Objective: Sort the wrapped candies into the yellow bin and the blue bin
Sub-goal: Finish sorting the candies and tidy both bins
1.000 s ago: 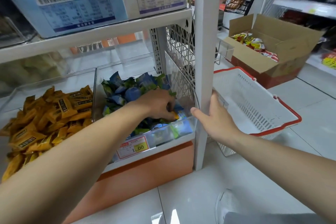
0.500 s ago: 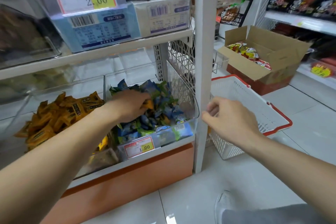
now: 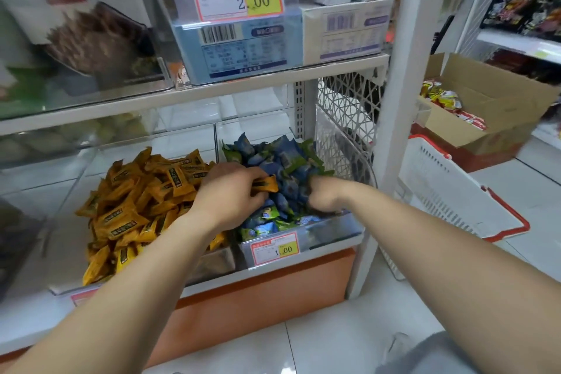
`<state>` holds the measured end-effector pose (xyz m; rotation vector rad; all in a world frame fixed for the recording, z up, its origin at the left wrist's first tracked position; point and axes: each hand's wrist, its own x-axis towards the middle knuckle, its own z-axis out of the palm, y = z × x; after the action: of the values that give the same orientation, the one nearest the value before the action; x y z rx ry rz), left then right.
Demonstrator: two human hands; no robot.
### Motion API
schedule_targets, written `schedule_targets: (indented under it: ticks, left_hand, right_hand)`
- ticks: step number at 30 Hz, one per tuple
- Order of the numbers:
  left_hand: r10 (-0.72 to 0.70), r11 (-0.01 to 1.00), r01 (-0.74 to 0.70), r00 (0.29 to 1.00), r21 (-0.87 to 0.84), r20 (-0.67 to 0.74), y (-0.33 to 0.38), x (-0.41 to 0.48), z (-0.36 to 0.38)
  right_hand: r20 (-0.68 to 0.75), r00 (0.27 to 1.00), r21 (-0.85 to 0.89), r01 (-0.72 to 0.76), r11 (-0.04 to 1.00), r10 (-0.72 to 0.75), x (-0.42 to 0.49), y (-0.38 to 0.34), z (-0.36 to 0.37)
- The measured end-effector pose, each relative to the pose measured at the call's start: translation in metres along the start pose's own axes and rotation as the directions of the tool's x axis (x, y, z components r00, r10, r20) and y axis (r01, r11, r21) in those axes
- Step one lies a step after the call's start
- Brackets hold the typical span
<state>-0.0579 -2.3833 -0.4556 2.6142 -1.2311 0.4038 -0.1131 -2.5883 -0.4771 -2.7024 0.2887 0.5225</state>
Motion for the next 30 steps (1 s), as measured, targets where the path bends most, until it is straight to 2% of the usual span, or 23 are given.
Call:
schedule_targets:
  ticks: [6,10,16,19,21,23,25,28,29,30]
  left_hand:
    - [0.011,0.998,-0.016,0.997,-0.059,-0.079,0.002,-0.002,0.002]
    - [-0.007,0.997,0.002,0.998,-0.083,-0.063,0.002,-0.002,0.003]
    - [-0.128,0.973,0.126,0.992,-0.196,0.0,0.005,0.001,-0.002]
    - [-0.203,0.953,0.199,0.979,-0.228,0.004,0.016,0.003,-0.007]
    - [-0.248,0.923,0.23,0.968,-0.309,-0.02,0.027,0.006,-0.011]
    - [-0.268,0.849,0.23,0.963,-0.476,-0.012,0.038,0.009,-0.015]
    - [-0.27,0.7,0.209,0.963,-0.683,0.018,0.046,0.009,-0.016]
    - [-0.312,0.373,0.232,0.943,-0.899,0.114,0.056,0.006,-0.019]
    - [-0.333,0.313,0.234,0.935,-0.921,0.124,0.057,0.005,-0.021]
    - [-0.348,0.312,0.22,0.932,-0.924,0.104,0.057,0.004,-0.023]
  right_hand:
    - [-0.069,0.996,0.193,-0.046,0.98,0.06,0.031,0.002,0.002]
    - [-0.084,0.993,0.286,-0.058,0.957,0.085,0.028,0.001,0.006]
    - [-0.282,0.959,0.4,0.093,0.912,0.026,-0.011,0.006,-0.015]
    - [-0.348,0.935,0.602,0.167,0.781,0.068,-0.035,0.01,-0.027]
    - [-0.341,0.94,0.793,0.27,0.547,0.03,-0.047,0.003,-0.029]
    - [-0.346,0.938,0.881,0.322,0.348,0.008,-0.053,-0.003,-0.03]
    - [-0.367,0.93,0.892,0.348,0.289,0.014,-0.055,-0.008,-0.031]
    - [-0.411,0.911,0.898,0.403,0.175,0.011,-0.055,-0.015,-0.031]
    - [-0.425,0.905,0.893,0.417,0.167,0.013,-0.055,-0.017,-0.029]
    - [-0.434,0.901,0.888,0.426,0.173,0.01,-0.054,-0.02,-0.028]
